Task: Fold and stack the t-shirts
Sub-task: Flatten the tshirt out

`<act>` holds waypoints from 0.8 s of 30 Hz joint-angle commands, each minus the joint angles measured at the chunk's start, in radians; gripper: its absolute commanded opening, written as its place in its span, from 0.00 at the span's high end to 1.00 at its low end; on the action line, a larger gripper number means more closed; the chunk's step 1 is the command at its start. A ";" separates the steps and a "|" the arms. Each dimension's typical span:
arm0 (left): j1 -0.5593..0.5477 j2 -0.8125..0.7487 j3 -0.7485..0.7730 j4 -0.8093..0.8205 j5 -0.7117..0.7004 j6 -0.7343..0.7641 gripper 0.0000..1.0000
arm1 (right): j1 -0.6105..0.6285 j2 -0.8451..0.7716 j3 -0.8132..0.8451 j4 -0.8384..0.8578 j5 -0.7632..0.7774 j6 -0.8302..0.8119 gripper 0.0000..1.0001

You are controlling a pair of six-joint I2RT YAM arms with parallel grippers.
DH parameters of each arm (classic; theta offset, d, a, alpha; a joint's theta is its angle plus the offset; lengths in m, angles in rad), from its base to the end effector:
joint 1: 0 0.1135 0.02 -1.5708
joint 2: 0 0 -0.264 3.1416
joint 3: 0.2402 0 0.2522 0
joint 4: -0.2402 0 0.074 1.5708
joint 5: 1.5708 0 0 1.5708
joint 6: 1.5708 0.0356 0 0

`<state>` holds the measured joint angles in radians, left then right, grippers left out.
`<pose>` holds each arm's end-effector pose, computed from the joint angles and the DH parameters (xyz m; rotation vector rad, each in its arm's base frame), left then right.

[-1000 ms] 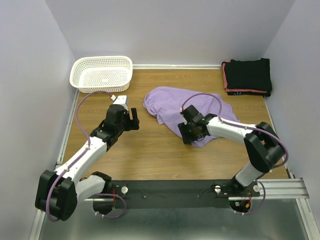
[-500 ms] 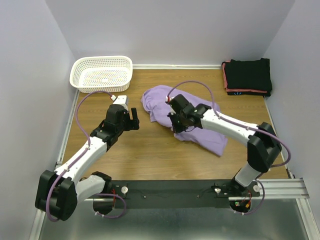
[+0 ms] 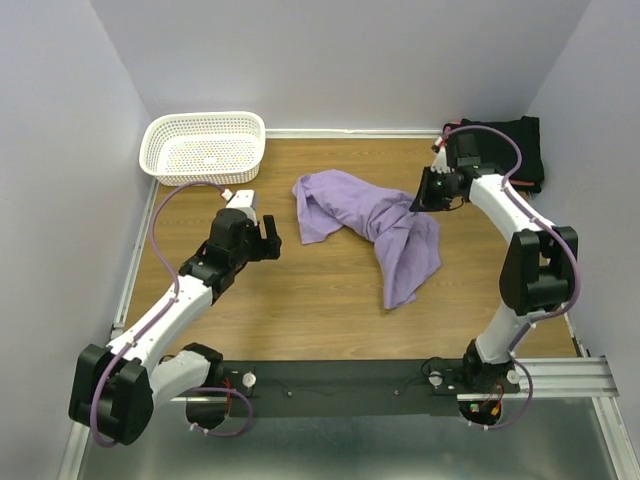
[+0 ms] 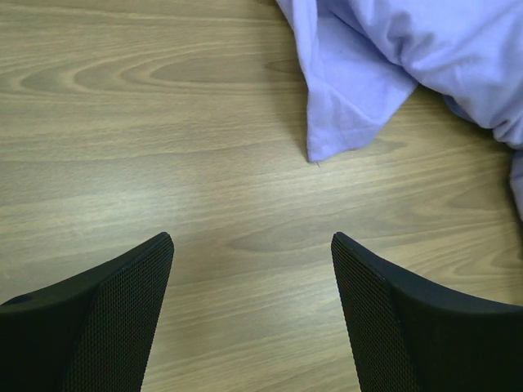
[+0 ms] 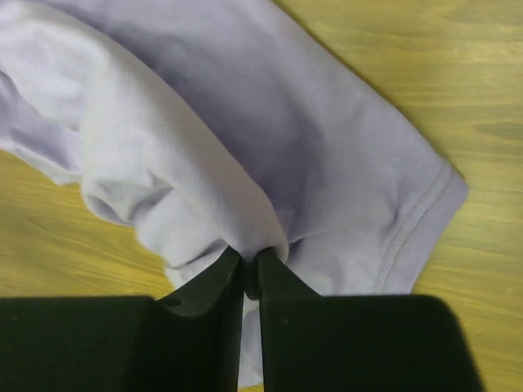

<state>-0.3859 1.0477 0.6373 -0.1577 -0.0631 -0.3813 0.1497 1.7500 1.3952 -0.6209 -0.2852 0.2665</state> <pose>0.2130 -0.0841 0.2405 -0.0324 2.1616 -0.3801 0.3725 0.0663 0.2549 0.0370 2.5711 0.5236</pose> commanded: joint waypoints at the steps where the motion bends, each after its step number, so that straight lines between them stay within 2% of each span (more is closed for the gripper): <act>1: -0.007 0.018 -0.013 0.072 0.136 -0.053 0.15 | -0.061 0.034 -0.038 0.015 -0.089 0.020 0.74; 2: -0.013 0.031 -0.005 0.082 0.155 -0.066 0.16 | -0.064 0.034 -0.041 0.016 -0.071 0.011 0.63; 3: -0.039 0.061 0.002 0.107 0.170 -0.080 0.16 | -0.064 0.025 -0.042 0.018 -0.059 0.004 0.59; 4: -0.053 0.078 0.028 0.116 0.195 -0.112 0.16 | -0.064 -0.015 -0.064 0.035 -0.063 0.008 0.49; 8: -0.143 0.202 0.132 0.144 0.216 -0.183 0.16 | -0.053 -0.162 -0.145 0.061 -0.011 0.022 0.28; 9: -0.159 0.231 0.157 0.150 0.217 -0.197 0.16 | -0.049 -0.190 -0.165 0.061 -0.005 0.025 0.26; 15: -0.269 0.484 0.318 0.268 0.230 -0.306 0.17 | 0.014 -0.387 -0.402 0.066 -0.052 0.074 0.25; 19: -0.306 0.665 0.407 0.305 0.224 -0.349 0.18 | 0.040 -0.472 -0.538 0.084 -0.094 0.114 0.24; 24: -0.341 0.797 0.524 0.305 0.178 -0.350 0.21 | 0.044 -0.523 -0.640 0.110 -0.095 0.137 0.24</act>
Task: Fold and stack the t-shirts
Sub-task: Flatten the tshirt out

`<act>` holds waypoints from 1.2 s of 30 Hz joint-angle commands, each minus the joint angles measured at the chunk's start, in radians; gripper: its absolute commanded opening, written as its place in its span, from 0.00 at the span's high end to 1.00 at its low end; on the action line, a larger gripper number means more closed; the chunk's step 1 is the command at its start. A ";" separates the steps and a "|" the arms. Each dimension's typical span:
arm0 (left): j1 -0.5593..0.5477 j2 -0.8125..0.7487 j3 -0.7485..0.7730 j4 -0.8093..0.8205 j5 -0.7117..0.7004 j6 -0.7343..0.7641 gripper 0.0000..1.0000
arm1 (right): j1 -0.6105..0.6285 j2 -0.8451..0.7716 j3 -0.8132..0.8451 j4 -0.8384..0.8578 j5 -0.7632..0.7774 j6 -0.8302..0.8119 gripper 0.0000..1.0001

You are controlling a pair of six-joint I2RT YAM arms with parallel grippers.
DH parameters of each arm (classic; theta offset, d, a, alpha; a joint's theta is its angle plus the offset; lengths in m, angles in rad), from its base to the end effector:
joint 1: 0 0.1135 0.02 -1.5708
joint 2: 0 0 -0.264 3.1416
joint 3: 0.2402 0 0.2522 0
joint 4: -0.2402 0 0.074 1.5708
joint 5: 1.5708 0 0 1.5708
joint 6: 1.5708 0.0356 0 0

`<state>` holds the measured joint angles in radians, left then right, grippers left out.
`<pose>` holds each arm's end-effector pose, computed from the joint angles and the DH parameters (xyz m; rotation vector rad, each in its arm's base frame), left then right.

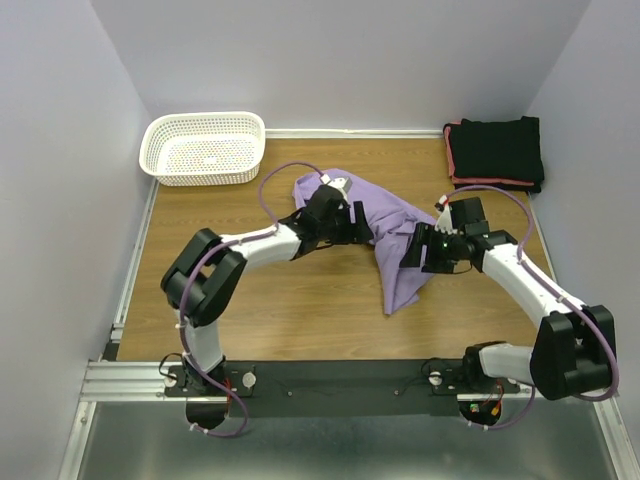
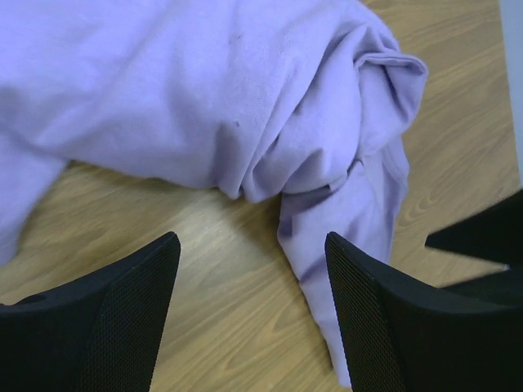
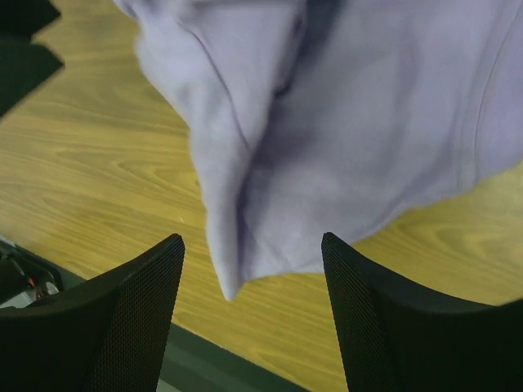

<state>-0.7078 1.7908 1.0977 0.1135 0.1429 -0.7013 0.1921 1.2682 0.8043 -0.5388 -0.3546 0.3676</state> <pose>0.2974 -0.2612 0.2010 0.0967 2.3051 -0.9329 0.2382 0.0589 0.2190 0.0929 2.6175 0.6613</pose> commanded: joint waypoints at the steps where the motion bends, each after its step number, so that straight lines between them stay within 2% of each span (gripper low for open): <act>1: -0.021 0.085 0.073 0.032 -0.038 -0.029 0.22 | 0.003 -0.040 -0.069 0.031 -0.038 0.036 0.24; 10: -0.025 0.197 0.142 0.032 -0.068 -0.001 0.31 | 0.003 0.032 -0.106 0.112 -0.023 0.050 0.25; 13: -0.025 0.217 0.157 0.034 -0.077 0.011 0.36 | 0.003 0.036 -0.111 0.125 0.086 0.073 0.24; 18: -0.027 0.236 0.185 0.041 -0.072 0.032 0.48 | 0.001 0.014 -0.132 0.135 0.178 0.128 0.24; 19: -0.027 0.239 0.188 0.054 -0.069 0.036 0.51 | 0.000 0.013 -0.143 0.135 0.187 0.132 0.24; 20: -0.028 0.243 0.191 0.060 -0.059 0.049 0.63 | 0.000 0.013 -0.146 0.137 0.206 0.140 0.24; 23: -0.028 0.251 0.206 0.068 -0.043 0.071 0.68 | 0.000 0.020 -0.163 0.143 0.245 0.159 0.24; 25: -0.028 0.236 0.205 0.068 -0.040 0.082 0.81 | -0.005 0.034 -0.171 0.152 0.259 0.162 0.24; 26: -0.028 0.225 0.193 0.066 -0.043 0.086 0.90 | -0.008 0.051 -0.175 0.161 0.255 0.165 0.24; 27: -0.028 0.196 0.185 0.068 -0.045 0.091 0.95 | -0.008 0.060 -0.175 0.166 0.250 0.163 0.25; 29: -0.028 0.158 0.163 0.058 -0.061 0.101 1.00 | -0.008 0.082 -0.177 0.178 0.241 0.163 0.29; 32: -0.028 0.075 0.145 0.023 -0.098 0.128 1.00 | -0.008 0.125 -0.180 0.209 0.240 0.160 0.35; 35: -0.028 -0.004 0.133 -0.040 -0.135 0.164 1.00 | -0.011 0.163 -0.182 0.230 0.246 0.159 0.49; 36: -0.025 -0.022 0.125 -0.057 -0.166 0.175 1.00 | -0.013 0.168 -0.179 0.232 0.249 0.154 0.66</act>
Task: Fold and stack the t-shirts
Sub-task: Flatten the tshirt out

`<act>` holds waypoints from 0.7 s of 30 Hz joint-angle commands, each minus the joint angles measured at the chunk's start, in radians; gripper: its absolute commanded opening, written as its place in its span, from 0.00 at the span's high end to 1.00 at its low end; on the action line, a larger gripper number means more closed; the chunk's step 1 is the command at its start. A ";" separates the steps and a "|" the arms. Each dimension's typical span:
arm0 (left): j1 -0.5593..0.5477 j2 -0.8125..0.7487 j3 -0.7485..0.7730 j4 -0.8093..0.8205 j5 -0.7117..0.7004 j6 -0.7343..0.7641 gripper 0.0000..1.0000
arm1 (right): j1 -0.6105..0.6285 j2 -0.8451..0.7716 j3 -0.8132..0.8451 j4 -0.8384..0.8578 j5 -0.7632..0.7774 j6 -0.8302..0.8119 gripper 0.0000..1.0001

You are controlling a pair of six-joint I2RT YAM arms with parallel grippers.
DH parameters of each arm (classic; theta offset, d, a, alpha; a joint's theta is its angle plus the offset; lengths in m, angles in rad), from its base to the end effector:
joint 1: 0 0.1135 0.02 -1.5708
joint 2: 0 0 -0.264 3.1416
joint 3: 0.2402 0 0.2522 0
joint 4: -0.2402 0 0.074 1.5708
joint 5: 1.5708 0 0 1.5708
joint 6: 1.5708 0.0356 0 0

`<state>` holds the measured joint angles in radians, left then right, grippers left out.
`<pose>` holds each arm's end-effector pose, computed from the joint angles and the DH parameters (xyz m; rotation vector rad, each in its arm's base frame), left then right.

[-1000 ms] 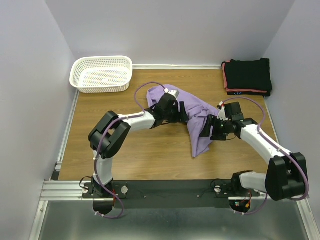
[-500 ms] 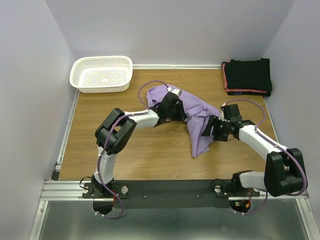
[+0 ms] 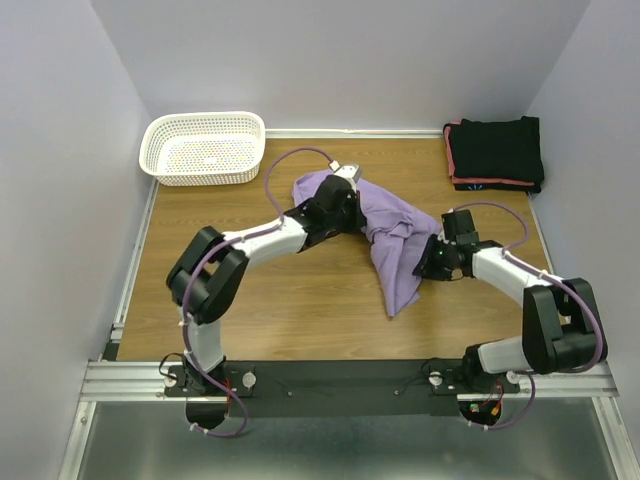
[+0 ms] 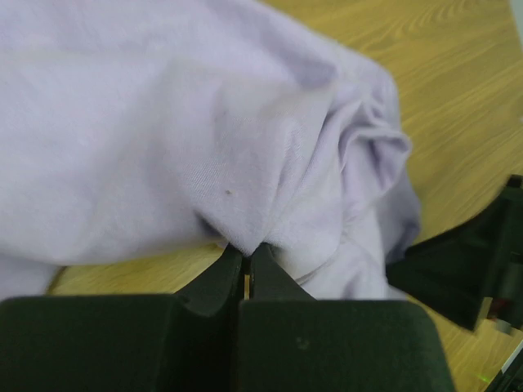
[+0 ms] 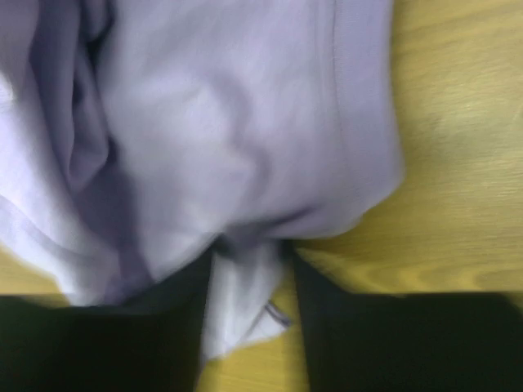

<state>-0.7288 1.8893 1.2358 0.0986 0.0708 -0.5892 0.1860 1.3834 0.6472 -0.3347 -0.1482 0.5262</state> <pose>0.3166 -0.2861 0.2052 0.2008 2.2367 -0.8282 0.2398 0.0505 0.1570 0.4055 2.6619 0.4269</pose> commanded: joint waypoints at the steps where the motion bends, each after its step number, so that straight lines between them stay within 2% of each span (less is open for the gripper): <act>1: -0.003 -0.157 -0.015 -0.081 -0.104 0.072 1.00 | -0.008 0.052 -0.018 0.028 0.050 -0.005 0.76; 3: 0.003 -0.197 -0.030 -0.123 -0.135 0.092 1.00 | -0.020 0.040 -0.009 0.026 0.074 -0.015 0.98; 4: 0.014 -0.238 -0.035 -0.173 -0.155 0.107 1.00 | -0.026 0.031 0.002 0.025 0.082 -0.017 0.99; 8: 0.048 -0.360 -0.052 -0.341 -0.235 0.143 1.00 | -0.066 -0.035 0.054 -0.033 0.142 -0.046 0.99; 11: 0.084 -0.490 -0.090 -0.477 -0.325 0.178 1.00 | -0.089 -0.119 0.107 -0.081 0.263 -0.083 0.99; 14: 0.123 -0.631 -0.108 -0.615 -0.422 0.196 1.00 | -0.095 -0.144 0.172 -0.121 0.321 -0.101 1.00; 19: 0.140 -0.789 -0.064 -0.830 -0.600 0.242 1.00 | -0.097 -0.149 0.213 -0.141 0.334 -0.118 0.99; 21: 0.140 -0.805 -0.058 -0.833 -0.611 0.272 1.00 | -0.097 -0.135 0.215 -0.139 0.325 -0.120 0.99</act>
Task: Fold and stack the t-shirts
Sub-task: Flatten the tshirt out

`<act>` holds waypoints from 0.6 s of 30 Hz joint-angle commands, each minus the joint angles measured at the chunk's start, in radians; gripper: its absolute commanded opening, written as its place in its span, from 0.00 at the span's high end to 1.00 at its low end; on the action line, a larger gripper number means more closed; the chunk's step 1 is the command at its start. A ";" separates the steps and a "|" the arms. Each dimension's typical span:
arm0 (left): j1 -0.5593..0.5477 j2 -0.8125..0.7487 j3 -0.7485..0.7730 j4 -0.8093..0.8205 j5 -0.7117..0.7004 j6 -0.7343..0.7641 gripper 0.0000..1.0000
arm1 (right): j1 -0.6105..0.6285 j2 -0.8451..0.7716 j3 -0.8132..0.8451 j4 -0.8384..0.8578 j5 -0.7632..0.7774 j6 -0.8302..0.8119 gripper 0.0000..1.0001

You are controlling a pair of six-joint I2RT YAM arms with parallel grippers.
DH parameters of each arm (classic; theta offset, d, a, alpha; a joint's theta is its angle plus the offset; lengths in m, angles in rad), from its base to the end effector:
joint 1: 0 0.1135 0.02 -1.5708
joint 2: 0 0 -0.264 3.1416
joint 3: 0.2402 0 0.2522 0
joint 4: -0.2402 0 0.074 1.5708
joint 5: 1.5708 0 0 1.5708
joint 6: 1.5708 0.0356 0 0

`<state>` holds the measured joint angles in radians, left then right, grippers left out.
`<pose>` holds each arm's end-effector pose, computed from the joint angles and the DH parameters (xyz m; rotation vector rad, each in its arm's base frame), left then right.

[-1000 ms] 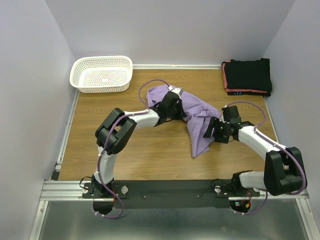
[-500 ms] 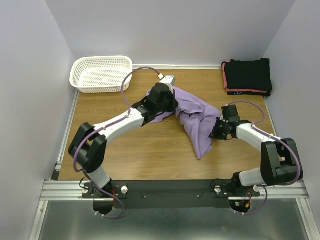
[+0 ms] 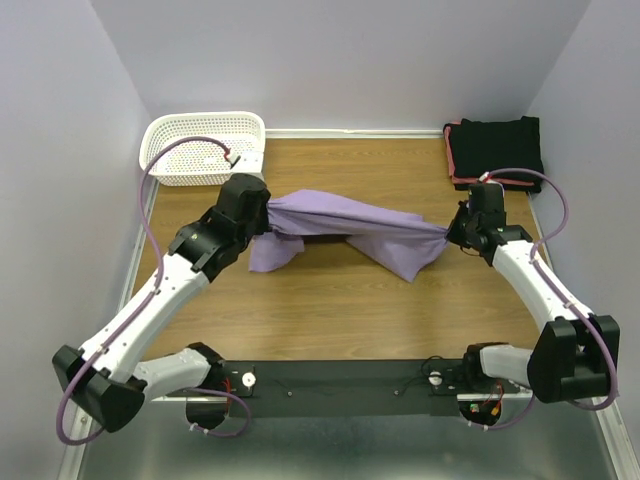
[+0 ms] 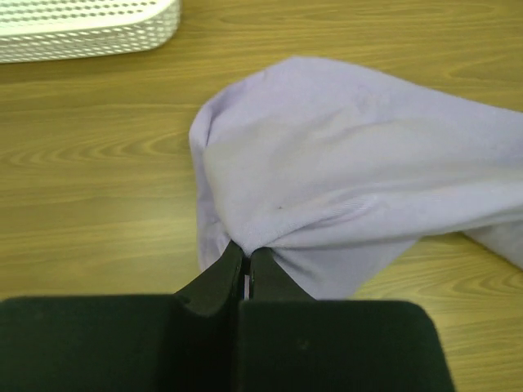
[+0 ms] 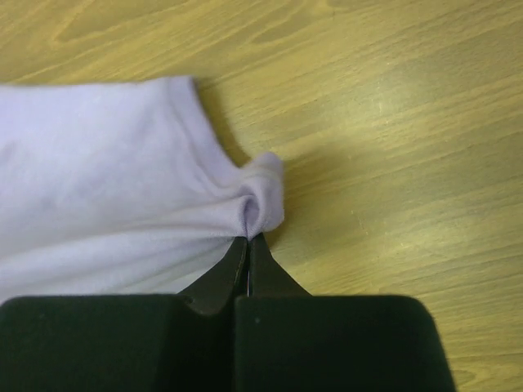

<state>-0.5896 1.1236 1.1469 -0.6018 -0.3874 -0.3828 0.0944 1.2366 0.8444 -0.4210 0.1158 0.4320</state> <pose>0.2060 -0.1217 0.3587 -0.0050 2.1060 -0.1665 0.2571 0.0202 0.2453 0.4538 2.3362 0.1132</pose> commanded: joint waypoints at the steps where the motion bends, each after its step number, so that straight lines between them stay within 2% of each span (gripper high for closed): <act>1: 0.001 -0.038 0.025 -0.107 -0.142 0.085 1.00 | -0.005 0.030 0.018 -0.053 0.059 -0.024 0.99; 2: 0.002 -0.030 0.014 -0.089 -0.124 0.088 1.00 | -0.005 0.035 0.018 -0.053 0.055 -0.022 0.99; 5: -0.001 0.048 -0.051 -0.001 -0.009 0.085 0.91 | -0.007 0.049 0.019 -0.052 0.068 -0.021 0.99; 7: -0.013 0.153 -0.081 0.060 0.034 0.081 0.76 | -0.005 0.060 0.024 -0.052 0.090 -0.026 0.99; 8: -0.024 0.192 -0.081 0.071 0.019 0.062 0.56 | -0.005 0.070 0.028 -0.050 0.094 -0.026 0.99; 10: -0.039 0.263 -0.046 0.079 -0.020 0.045 0.37 | -0.005 0.078 0.033 -0.048 0.091 -0.024 0.98; 11: -0.047 0.304 -0.033 0.088 -0.057 0.033 0.24 | -0.005 0.081 0.035 -0.050 0.087 -0.024 0.97; 14: -0.036 0.285 -0.022 0.132 -0.061 -0.019 0.15 | -0.005 0.075 0.032 -0.050 0.079 -0.032 0.97; 17: 0.002 0.191 -0.110 0.206 -0.005 -0.109 0.15 | -0.007 0.066 0.021 -0.048 0.048 -0.035 0.96; 18: 0.042 0.126 -0.187 0.244 0.040 -0.172 0.13 | -0.007 0.069 0.015 -0.047 0.027 -0.035 0.96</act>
<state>-0.6186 1.4223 1.0698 -0.4942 -0.3988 -0.3977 0.0940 1.3106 0.8482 -0.4576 0.1539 0.4095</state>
